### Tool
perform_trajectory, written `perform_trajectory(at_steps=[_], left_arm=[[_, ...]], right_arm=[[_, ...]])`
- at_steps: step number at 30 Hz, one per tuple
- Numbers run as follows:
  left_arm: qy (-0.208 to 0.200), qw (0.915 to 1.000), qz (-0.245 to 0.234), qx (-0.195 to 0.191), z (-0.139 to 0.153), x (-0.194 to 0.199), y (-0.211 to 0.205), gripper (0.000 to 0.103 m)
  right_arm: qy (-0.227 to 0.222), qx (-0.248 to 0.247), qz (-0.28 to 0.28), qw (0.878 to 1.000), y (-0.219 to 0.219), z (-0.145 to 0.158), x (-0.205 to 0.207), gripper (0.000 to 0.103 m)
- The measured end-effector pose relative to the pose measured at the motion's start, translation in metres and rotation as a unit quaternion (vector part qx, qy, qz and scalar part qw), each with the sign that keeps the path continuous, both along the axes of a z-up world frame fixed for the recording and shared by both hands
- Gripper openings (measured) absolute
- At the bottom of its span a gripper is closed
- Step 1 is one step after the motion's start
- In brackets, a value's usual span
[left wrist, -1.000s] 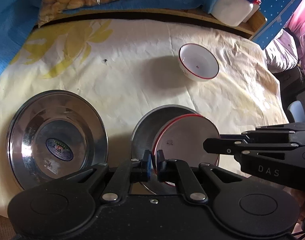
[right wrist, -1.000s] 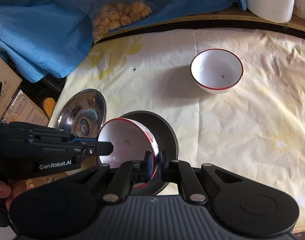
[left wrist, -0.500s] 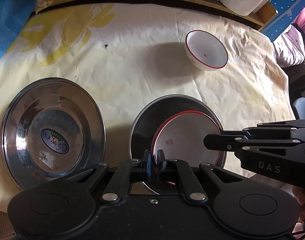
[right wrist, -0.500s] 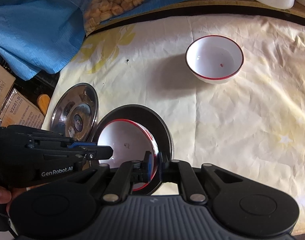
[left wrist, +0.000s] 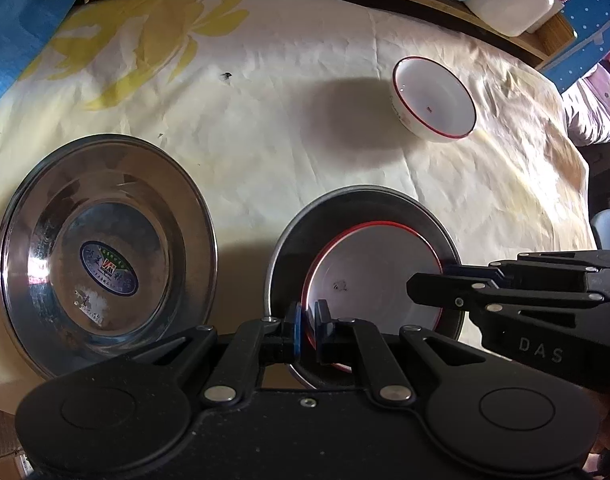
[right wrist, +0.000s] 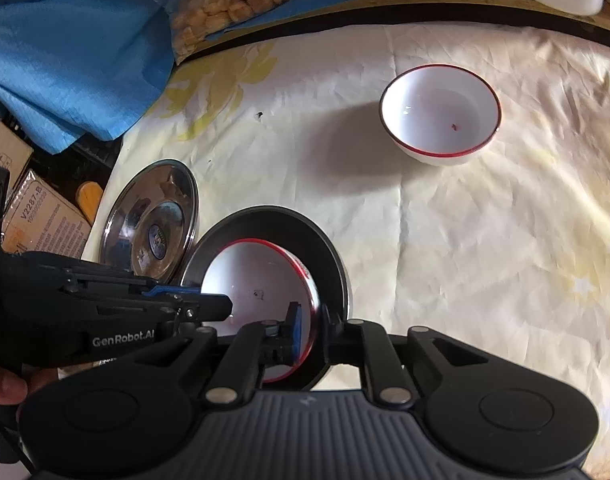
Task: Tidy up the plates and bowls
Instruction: 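Carry the white bowl with both tools and lower it into the deep steel bowl, then open both tools to release the white bowl inside the steel bowl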
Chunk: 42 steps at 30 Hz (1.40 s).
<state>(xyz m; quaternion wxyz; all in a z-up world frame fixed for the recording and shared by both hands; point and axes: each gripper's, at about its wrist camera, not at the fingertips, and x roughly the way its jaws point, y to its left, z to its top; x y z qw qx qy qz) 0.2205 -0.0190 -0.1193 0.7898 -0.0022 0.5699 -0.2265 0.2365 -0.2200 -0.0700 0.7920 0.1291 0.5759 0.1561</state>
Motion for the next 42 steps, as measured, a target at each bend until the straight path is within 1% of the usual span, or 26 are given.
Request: perform_trajectory(at_steps=[3,8,10,12,15,18,19,21,23,24,25,26,27,28,29,30,31,32,33,35,39,42], left_arm=[[0.001,1.0,0.003,0.0,0.001,0.001,0.0,0.007],[-0.001,1.0,0.01,-0.001,0.003,0.002,0.002,0.013],[-0.006,0.9999,0.011,0.002,0.005,0.001,0.003,0.016],[-0.012,0.9998,0.013,0.003,0.01,-0.001,0.004,0.016],[-0.023,0.9996,0.016,0.002,0.019,-0.003,0.007,0.02],[-0.033,0.9993,0.018,0.001,0.029,-0.004,0.007,0.025],[-0.04,0.999,0.02,0.004,0.033,-0.005,0.007,0.031],[-0.056,0.998,0.024,0.012,0.04,-0.005,0.005,0.039],[-0.068,0.997,0.035,0.015,0.045,-0.001,0.005,0.057],[-0.073,0.9964,0.041,0.015,0.048,0.002,0.005,0.061],[-0.078,0.9957,0.047,0.016,0.051,0.004,0.004,0.067],[-0.083,0.995,0.052,0.016,0.053,0.006,0.003,0.073],[-0.089,0.9941,0.059,0.017,0.055,0.009,0.002,0.078],[-0.094,0.9932,0.067,0.016,0.057,0.013,0.001,0.086],[-0.098,0.9925,0.072,0.014,0.059,0.015,0.0,0.09],[-0.103,0.9917,0.077,0.01,0.061,0.019,-0.001,0.091],[-0.104,0.9913,0.08,0.007,0.062,0.021,-0.003,0.094],[-0.104,0.9911,0.083,0.005,0.063,0.025,-0.005,0.099],[-0.104,0.991,0.084,0.002,0.064,0.028,-0.008,0.1],[-0.105,0.9908,0.084,-0.004,0.066,0.033,-0.015,0.102],[-0.104,0.9917,0.073,-0.018,0.065,0.044,-0.03,0.102],[-0.093,0.9938,0.056,-0.024,0.062,0.051,-0.043,0.102]], right_arm=[[-0.003,0.001,0.003,1.0,-0.001,0.0,0.001,0.016],[-0.005,0.007,0.004,1.0,-0.002,0.001,0.002,0.02],[-0.01,0.008,0.007,1.0,-0.002,0.003,0.001,0.022],[-0.015,0.008,0.009,1.0,-0.003,0.006,-0.001,0.024],[-0.03,0.001,0.014,0.999,-0.004,0.016,-0.003,0.025],[-0.05,-0.008,0.016,0.999,-0.004,0.027,-0.005,0.028],[-0.057,-0.012,0.016,0.998,-0.005,0.031,-0.005,0.029],[-0.074,-0.02,0.014,0.997,-0.007,0.039,-0.005,0.035],[-0.089,-0.027,0.009,0.996,-0.009,0.045,-0.005,0.039],[-0.096,-0.03,0.007,0.995,-0.011,0.048,-0.005,0.044],[-0.102,-0.032,0.004,0.994,-0.012,0.052,-0.005,0.046],[-0.108,-0.033,0.001,0.994,-0.014,0.055,-0.004,0.05],[-0.113,-0.034,-0.001,0.993,-0.016,0.057,-0.004,0.056],[-0.118,-0.035,-0.004,0.992,-0.018,0.059,-0.003,0.058],[-0.122,-0.035,-0.007,0.992,-0.019,0.061,-0.001,0.064],[-0.126,-0.035,-0.011,0.991,-0.022,0.063,0.0,0.07],[-0.129,-0.035,-0.015,0.991,-0.024,0.064,0.001,0.073],[-0.132,-0.035,-0.019,0.99,-0.027,0.064,0.002,0.079],[-0.134,-0.036,-0.022,0.99,-0.03,0.065,0.003,0.087],[-0.136,-0.04,-0.033,0.989,-0.037,0.065,0.005,0.095],[-0.132,-0.042,-0.055,0.989,-0.054,0.063,0.011,0.097],[-0.131,-0.048,-0.072,0.988,-0.068,0.061,0.014,0.099]])
